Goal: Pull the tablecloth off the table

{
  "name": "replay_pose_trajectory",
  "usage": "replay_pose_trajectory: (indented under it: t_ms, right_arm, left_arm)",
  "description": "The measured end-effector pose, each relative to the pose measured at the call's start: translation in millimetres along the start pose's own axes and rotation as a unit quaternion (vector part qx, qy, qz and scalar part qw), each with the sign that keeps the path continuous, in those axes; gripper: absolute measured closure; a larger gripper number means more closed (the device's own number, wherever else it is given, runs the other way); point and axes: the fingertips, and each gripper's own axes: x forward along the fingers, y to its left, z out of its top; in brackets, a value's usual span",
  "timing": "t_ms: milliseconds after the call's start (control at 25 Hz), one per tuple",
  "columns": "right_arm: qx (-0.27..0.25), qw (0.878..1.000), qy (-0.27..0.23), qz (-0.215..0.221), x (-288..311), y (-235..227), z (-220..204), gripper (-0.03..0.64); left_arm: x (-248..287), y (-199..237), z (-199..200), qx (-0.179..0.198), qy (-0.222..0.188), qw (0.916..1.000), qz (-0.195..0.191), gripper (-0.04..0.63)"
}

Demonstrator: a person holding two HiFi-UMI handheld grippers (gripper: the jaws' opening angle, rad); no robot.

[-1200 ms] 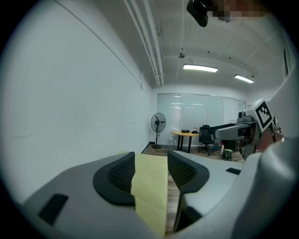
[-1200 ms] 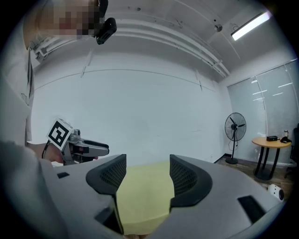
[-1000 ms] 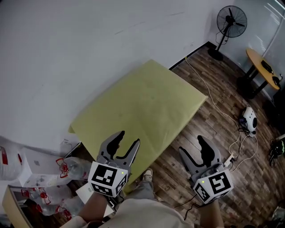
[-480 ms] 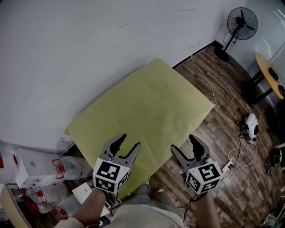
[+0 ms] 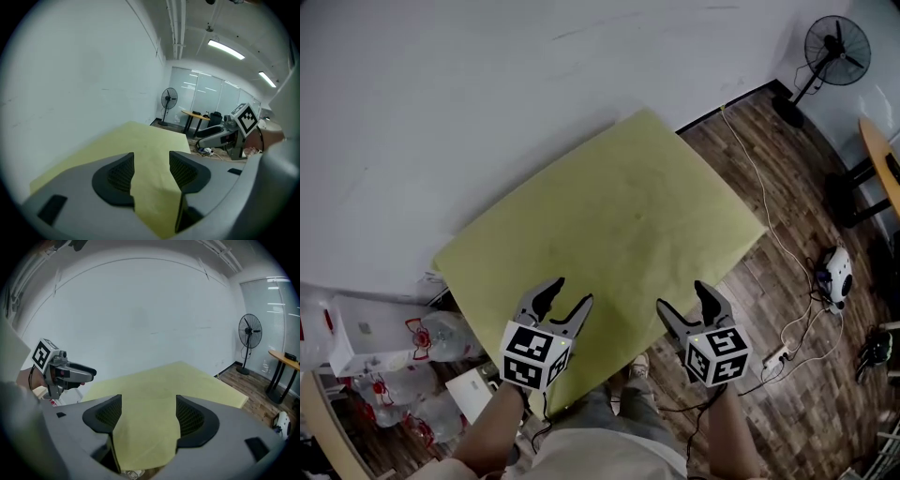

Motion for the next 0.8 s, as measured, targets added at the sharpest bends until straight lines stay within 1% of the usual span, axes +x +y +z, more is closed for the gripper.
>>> replay_pose_trajectory:
  t_ms: [240,480,680,800]
  right_arm:
    - [-0.001,0.999,0.044,0.006,37.8,-34.2,-25.4,0.253]
    - [0.002,0.996,0.084,0.014,69.6,-59.8,-56.8,0.249]
    - [-0.012,0.993,0.118,0.026,96.4,-74.5,-80.7,0.249]
    - [-0.015,0.991,0.13,0.022,109.4,-84.6,-92.2,0.247]
  left_arm:
    - [41.9,7.1,-36.2,-0.016,0.052,0.9981,0.028,0.359]
    - [72.5,12.2,-76.1,-0.038,0.101,0.9931,0.047,0.359]
    - [94.8,21.0,-106.0,-0.08,0.12,0.9877,0.062,0.359]
    - [105.0,23.9,-121.0,-0.089,0.133,0.9846,0.07,0.359]
